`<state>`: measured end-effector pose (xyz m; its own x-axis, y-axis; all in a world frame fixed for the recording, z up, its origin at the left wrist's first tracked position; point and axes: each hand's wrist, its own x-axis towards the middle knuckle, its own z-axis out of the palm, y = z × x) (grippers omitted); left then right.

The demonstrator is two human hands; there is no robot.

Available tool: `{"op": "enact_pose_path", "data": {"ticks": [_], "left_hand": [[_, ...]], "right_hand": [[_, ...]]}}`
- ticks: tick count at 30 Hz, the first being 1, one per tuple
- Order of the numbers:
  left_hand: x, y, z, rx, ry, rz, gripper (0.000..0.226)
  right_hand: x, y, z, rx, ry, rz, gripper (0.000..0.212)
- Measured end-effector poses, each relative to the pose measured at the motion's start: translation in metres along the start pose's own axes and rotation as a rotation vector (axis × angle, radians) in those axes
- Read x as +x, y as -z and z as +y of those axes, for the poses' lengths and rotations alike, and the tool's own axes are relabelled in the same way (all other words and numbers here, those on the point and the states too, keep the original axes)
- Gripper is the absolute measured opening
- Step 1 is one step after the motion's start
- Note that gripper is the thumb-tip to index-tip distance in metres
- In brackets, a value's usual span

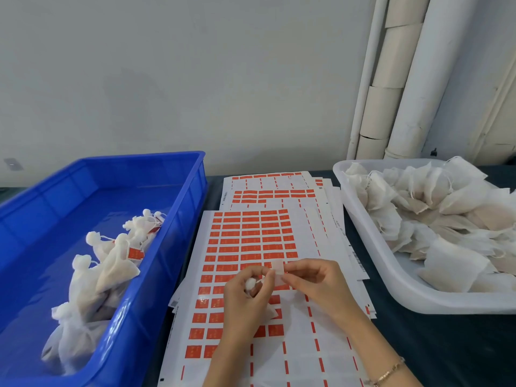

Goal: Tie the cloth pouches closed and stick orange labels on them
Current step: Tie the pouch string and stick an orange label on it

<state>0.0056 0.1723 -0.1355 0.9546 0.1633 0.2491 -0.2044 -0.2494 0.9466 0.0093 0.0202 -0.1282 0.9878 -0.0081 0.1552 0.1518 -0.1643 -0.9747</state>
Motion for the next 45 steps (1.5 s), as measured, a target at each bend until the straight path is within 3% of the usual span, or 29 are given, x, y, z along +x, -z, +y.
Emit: {"op": "enact_pose_path", "data": {"ticks": [14,22,37,45], "left_hand": [[0.0003,-0.0014,0.0011,0.003,0.011,0.013,0.011],[-0.0007,0.0005,0.0008,-0.013,-0.005,-0.072,0.001],[-0.0005,0.0007,0.0025,0.016,0.025,-0.106,0.014],[-0.0024,0.0022,0.0056,0.008,0.001,-0.149,0.009]], "right_hand": [[0.0030,0.0006,0.0052,0.025,0.036,0.036,0.012],[0.0036,0.0006,0.0090,-0.033,0.030,0.024,0.008],[0.0029,0.0019,0.0029,0.087,0.017,-0.058,0.015],[0.0025,0.0014,0.0072,0.013,0.039,0.025,0.007]]}}
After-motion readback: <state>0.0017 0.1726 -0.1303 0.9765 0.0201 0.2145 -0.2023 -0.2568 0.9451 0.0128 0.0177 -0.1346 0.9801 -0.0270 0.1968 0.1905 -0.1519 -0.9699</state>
